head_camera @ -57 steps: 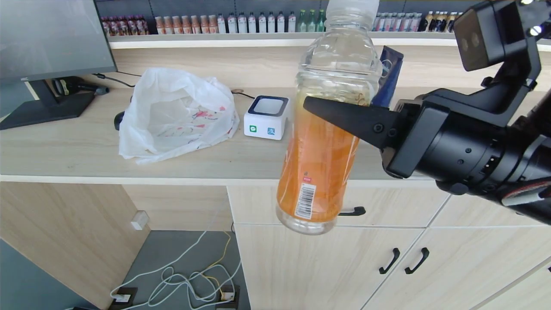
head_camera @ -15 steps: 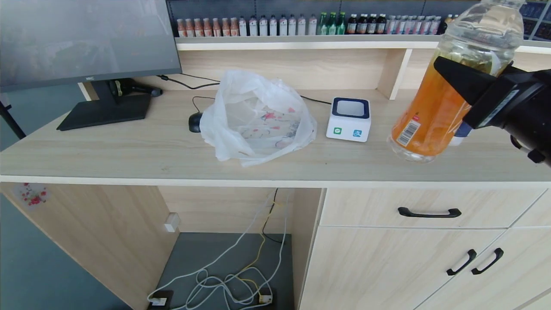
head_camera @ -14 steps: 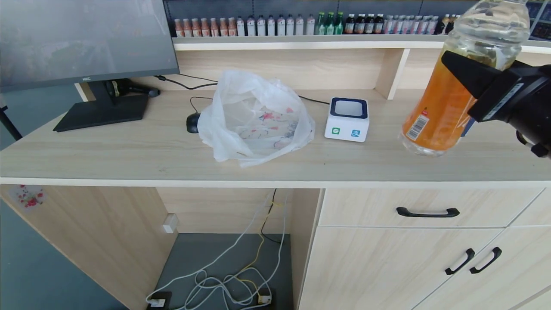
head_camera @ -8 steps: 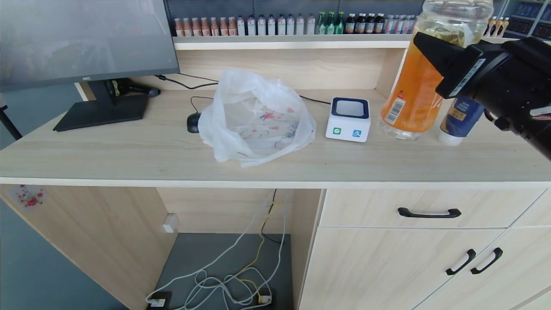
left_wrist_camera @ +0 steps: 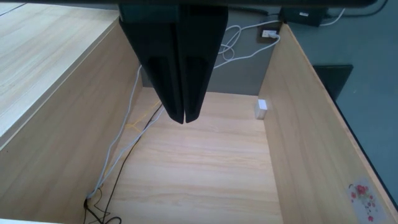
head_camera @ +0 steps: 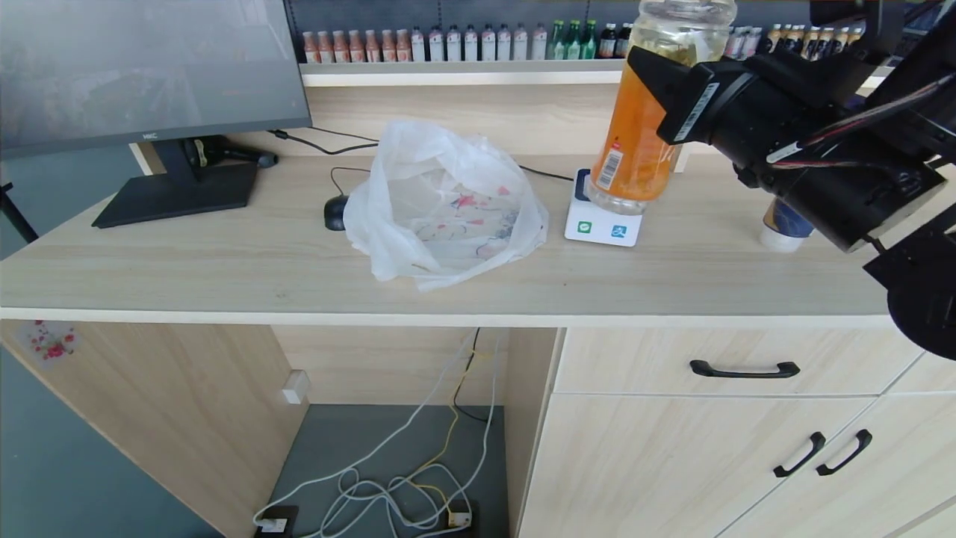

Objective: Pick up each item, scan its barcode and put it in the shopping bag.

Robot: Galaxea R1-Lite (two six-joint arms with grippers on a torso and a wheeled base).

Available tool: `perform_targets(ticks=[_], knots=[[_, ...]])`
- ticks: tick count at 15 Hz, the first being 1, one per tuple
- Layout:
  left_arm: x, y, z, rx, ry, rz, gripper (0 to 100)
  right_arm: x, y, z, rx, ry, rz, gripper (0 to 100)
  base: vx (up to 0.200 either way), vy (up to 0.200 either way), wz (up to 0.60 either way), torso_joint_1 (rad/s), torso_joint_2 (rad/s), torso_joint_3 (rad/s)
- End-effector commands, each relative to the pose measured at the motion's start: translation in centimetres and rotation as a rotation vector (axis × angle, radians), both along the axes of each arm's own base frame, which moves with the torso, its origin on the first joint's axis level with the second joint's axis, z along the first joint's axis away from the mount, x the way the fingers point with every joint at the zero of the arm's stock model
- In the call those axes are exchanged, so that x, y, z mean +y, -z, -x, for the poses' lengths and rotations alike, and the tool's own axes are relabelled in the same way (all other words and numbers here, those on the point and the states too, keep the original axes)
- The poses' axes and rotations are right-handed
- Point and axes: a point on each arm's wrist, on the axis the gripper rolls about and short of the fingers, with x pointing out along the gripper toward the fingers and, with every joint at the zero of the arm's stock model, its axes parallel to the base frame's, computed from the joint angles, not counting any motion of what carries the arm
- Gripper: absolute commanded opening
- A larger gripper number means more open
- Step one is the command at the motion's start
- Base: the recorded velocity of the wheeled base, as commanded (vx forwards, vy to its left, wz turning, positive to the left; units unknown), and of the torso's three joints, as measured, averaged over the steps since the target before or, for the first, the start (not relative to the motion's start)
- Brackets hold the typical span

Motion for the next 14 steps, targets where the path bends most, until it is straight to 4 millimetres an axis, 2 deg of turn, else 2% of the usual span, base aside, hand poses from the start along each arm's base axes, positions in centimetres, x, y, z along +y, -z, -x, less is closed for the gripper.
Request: perform_targets(ticks=[1, 5, 6, 11, 14], knots=[[0.0, 0.0, 0.0, 0.000, 0.000, 0.000, 0, 1.4, 1.0, -2.5, 0.020, -0.008, -0.003, 0, 0.000, 0.000, 0.00, 0.000, 0.00, 0.000], [0.0, 0.0, 0.0, 0.000, 0.000, 0.000, 0, 2.1, 0.8, -4.0, -0.003, -0.029, -0.002, 0, 0.000, 0.000, 0.00, 0.000, 0.00, 0.000], [0.0, 0.0, 0.0, 0.000, 0.000, 0.000, 0, 2.5, 0.8, -4.9, -0.010, -0.038, 0.001, 0, 0.000, 0.000, 0.00, 0.000, 0.00, 0.000], [0.0, 0.0, 0.0, 0.000, 0.000, 0.000, 0, 1.7, 1.0, -6.3, -0.015, -0.033, 0.036, 0, 0.000, 0.000, 0.00, 0.000, 0.00, 0.000], [0.0, 0.0, 0.0, 0.000, 0.000, 0.000, 0, 1.5, 1.3, -6.7, -0.067, 0.019, 0.130, 0, 0.000, 0.000, 0.00, 0.000, 0.00, 0.000]])
